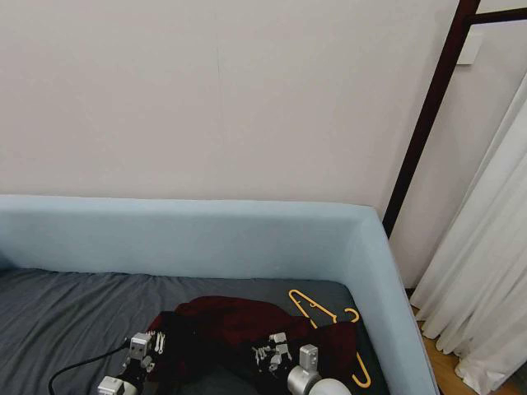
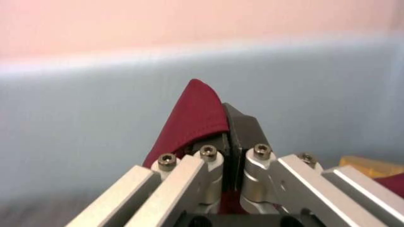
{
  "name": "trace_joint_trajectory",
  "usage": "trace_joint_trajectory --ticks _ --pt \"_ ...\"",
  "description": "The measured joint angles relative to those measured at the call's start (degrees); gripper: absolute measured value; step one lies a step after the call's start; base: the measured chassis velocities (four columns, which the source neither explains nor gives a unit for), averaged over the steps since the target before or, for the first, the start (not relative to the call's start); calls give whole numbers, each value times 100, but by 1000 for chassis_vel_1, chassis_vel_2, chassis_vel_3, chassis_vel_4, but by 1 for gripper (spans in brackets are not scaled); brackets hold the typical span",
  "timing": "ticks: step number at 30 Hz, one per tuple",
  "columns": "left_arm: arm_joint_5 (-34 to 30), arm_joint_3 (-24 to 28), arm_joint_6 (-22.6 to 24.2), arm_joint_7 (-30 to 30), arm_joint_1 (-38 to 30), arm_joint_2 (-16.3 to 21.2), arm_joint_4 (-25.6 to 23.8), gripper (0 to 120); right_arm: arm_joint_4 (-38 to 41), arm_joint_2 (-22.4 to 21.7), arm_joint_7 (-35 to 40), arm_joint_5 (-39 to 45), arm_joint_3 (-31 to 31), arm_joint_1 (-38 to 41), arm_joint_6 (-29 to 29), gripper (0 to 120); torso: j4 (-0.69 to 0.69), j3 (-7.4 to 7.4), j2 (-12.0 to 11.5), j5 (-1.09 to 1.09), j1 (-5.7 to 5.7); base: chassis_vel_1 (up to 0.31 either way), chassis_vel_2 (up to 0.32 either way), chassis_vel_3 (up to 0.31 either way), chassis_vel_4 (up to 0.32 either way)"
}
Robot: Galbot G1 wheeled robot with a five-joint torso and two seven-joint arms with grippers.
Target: Pick up the clothes from the sofa and hang them on the clothes hanger.
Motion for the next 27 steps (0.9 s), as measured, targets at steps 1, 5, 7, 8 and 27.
trace_joint_trajectory --ticks 1,5,7,8,27 --pt "-91 -29 -83 26 -61 50 -182 0 281 -104 -43 115 130 -16 62 0 0 0 0 0 0 0 0 0 0" --pt "-450 -112 -221 91 -299 263 -696 0 1194 -434 -70 535 592 -23 153 0 0 0 0 -1 0 0 0 0 0" --pt "-588 -139 -250 93 -399 353 -860 0 1479 -562 -60 683 758 -16 183 0 0 0 -1 0 0 0 0 0 0" --pt "-754 -166 -266 101 -519 480 -1043 0 1801 -712 -27 854 962 -4 210 0 0 0 0 1 0 0 0 0 0" --pt "-3632 -1461 581 -29 -2785 3056 -2979 0 4898 -3721 849 3017 4481 166 473 0 0 -1 1 0 0 0 0 0 0"
